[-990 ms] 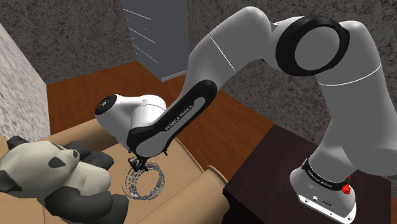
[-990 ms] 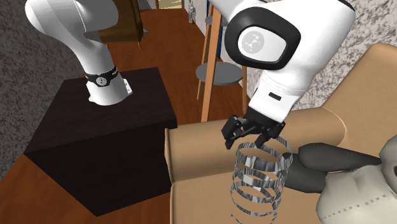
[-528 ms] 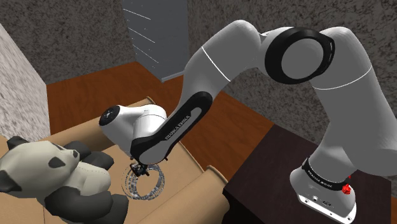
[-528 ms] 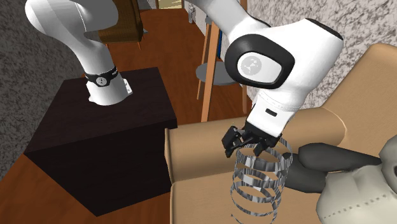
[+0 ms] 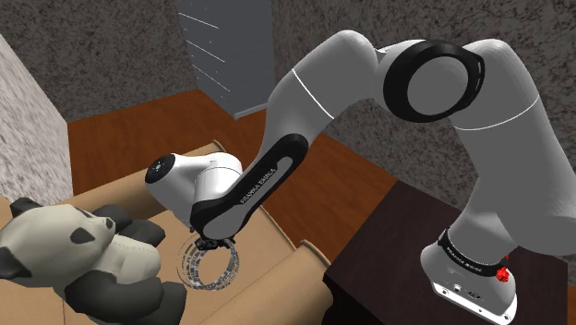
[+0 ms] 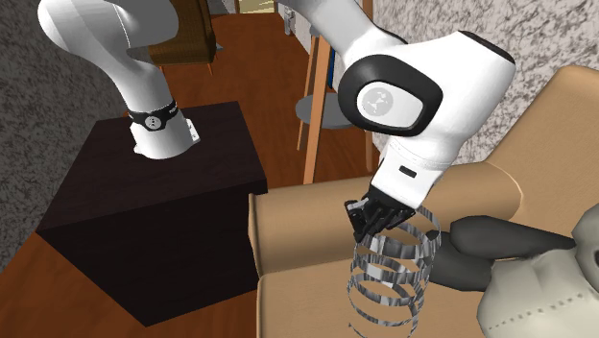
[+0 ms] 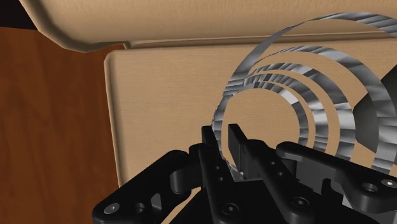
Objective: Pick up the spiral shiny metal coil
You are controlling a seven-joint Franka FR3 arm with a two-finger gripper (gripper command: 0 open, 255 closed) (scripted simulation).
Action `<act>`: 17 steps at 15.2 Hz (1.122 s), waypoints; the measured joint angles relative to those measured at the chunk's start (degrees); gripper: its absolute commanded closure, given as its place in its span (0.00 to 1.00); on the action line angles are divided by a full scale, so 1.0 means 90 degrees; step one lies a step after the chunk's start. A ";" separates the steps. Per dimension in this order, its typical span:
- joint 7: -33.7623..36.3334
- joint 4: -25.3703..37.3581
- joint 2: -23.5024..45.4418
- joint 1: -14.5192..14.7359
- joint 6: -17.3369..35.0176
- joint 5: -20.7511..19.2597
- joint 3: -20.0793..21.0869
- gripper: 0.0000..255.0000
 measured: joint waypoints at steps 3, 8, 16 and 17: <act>0.0001 0.0020 0.0008 0.0004 -0.0008 -0.0003 -0.0004 1.00; -0.0073 0.0010 -0.0206 -0.0038 -0.0226 0.0097 0.0074 1.00; -0.0208 0.0038 -0.0615 -0.0120 -0.0634 0.0280 0.0202 1.00; -0.0225 0.0066 -0.0651 -0.0124 -0.0695 0.0300 0.0215 1.00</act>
